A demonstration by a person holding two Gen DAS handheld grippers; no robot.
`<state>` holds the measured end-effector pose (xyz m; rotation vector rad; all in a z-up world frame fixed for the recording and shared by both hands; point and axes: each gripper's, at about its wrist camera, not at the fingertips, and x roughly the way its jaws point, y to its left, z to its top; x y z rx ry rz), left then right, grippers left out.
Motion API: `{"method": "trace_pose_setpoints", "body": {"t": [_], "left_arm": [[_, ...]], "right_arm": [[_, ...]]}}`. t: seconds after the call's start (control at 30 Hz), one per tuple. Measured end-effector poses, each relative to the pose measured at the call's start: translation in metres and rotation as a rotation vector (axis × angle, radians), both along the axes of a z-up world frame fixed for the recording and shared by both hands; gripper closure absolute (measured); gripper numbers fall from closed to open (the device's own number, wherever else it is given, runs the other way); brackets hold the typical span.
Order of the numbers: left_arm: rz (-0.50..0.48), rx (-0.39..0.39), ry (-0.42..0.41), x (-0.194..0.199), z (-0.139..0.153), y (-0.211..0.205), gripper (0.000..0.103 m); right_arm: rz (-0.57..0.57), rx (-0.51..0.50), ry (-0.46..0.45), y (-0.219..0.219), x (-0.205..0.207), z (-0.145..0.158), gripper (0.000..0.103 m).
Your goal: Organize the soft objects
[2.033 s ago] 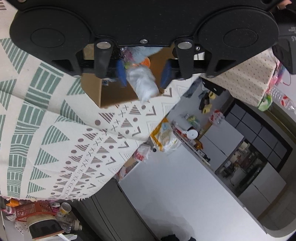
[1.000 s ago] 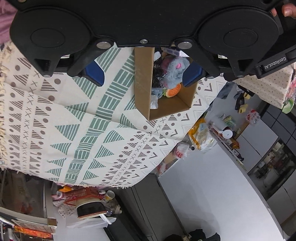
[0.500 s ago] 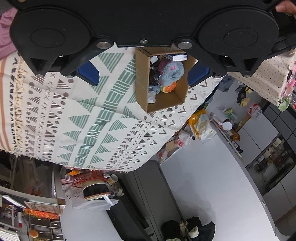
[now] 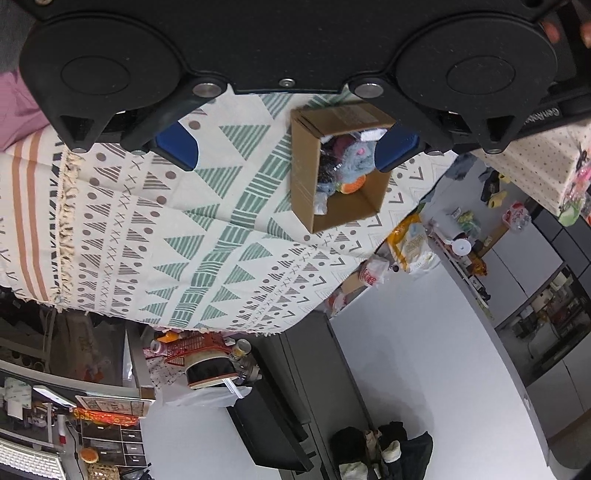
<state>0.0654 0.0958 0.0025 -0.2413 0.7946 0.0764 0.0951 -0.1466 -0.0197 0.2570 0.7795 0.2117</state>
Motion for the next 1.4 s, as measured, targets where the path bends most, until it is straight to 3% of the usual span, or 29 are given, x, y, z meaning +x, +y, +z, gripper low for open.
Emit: {"method": "trace_pose_setpoints", "body": {"t": [0.6, 1.4], "left_arm": [[-0.015, 0.097, 0.039, -0.037, -0.002, -0.010, 0.017], [-0.014, 0.124, 0.034, -0.048, 0.006, -0.012, 0.017]], "right_arm": [[0.038, -0.006, 0.019, -0.005, -0.024, -0.008, 0.000], [0.047, -0.015, 0.010, -0.009, -0.029, -0.010, 0.000]]}}
